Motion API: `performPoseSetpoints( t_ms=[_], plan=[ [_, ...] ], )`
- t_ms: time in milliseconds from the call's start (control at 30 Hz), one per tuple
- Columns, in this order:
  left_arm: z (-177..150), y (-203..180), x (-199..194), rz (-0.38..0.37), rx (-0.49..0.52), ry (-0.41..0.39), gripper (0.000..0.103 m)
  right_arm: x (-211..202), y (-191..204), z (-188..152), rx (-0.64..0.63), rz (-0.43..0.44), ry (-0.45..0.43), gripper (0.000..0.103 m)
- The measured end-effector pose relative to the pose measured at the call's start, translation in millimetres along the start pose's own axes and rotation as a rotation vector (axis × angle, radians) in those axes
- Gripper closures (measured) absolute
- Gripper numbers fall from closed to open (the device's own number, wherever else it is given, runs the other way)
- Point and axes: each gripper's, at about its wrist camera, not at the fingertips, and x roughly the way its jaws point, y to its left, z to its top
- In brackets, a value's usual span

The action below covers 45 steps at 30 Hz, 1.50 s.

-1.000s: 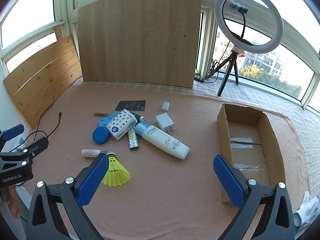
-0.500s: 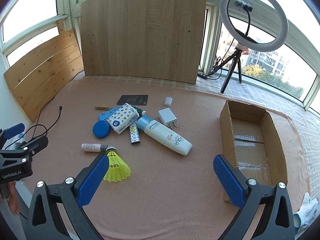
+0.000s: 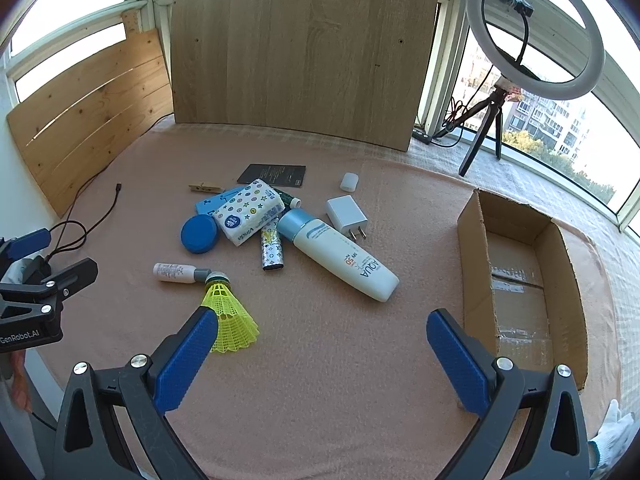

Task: Organize objects
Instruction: 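Move both grippers toward the yellow shuttlecock, then close the right gripper on the shuttlecock while the left gripper closes on it too, then carry the shuttlecock with both grippers into the cardboard box and open them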

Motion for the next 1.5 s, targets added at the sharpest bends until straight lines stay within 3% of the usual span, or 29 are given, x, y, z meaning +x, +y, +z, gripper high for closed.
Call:
performPoseSetpoints(
  t_ms=[233,367,567,667,733,800,833,900,967,1033,1067,1133,1500],
  plan=[
    [-3.0,-4.4,14.0,-0.008,0.0,0.014,0.0,16.3,2.2,-3.3,-0.026,0.025,0.025,0.0],
    [-23.5,-19.4,34.6,-0.022,0.024,0.023,0.0,45.5,10.7,-11.0,-0.17,0.046,0.04,0.0],
    [-58.3,-54.6,58.5,-0.098,0.034,0.034,0.0,77.9,15.9,-16.5,-0.301,0.207,0.082,0.002],
    [-59.1,-63.0,66.6,-0.121,-0.009,0.022,0.0,91.0,20.4,-18.7,-0.342,0.265,0.086,0.009],
    [-54.5,-66.5,71.2,-0.113,-0.025,0.004,0.002,101.9,23.5,-18.9,-0.362,0.295,0.098,0.025],
    [-49.9,-70.6,76.9,-0.107,-0.025,-0.005,0.01,110.1,25.5,-18.9,-0.371,0.327,0.104,0.04],
    [-47.5,-72.7,80.2,-0.105,-0.024,-0.003,0.019,114.0,26.3,-18.9,-0.37,0.339,0.11,0.049],
    [-44.3,-75.5,86.5,-0.113,-0.03,0.008,0.037,118.7,28.0,-18.8,-0.369,0.363,0.11,0.058],
    [-41.8,-78.2,94.3,-0.119,-0.032,0.038,0.072,117.8,29.1,-18.8,-0.352,0.405,0.098,0.063],
    [-39.6,-82.2,99.4,-0.157,-0.033,0.05,0.091,115.7,33.1,-20.0,-0.341,0.445,0.093,0.074],
    [-38.4,-84.6,99.8,-0.173,-0.029,0.049,0.099,115.7,35.6,-20.3,-0.342,0.455,0.09,0.085],
    [-35.3,-86.8,99.1,-0.19,-0.032,0.048,0.099,113.7,40.7,-21.5,-0.332,0.462,0.082,0.101],
    [-14.2,-90.4,62.4,-0.199,-0.006,0.006,0.102,72.5,36.2,-16.0,-0.203,0.432,0.017,0.101]
  ],
)
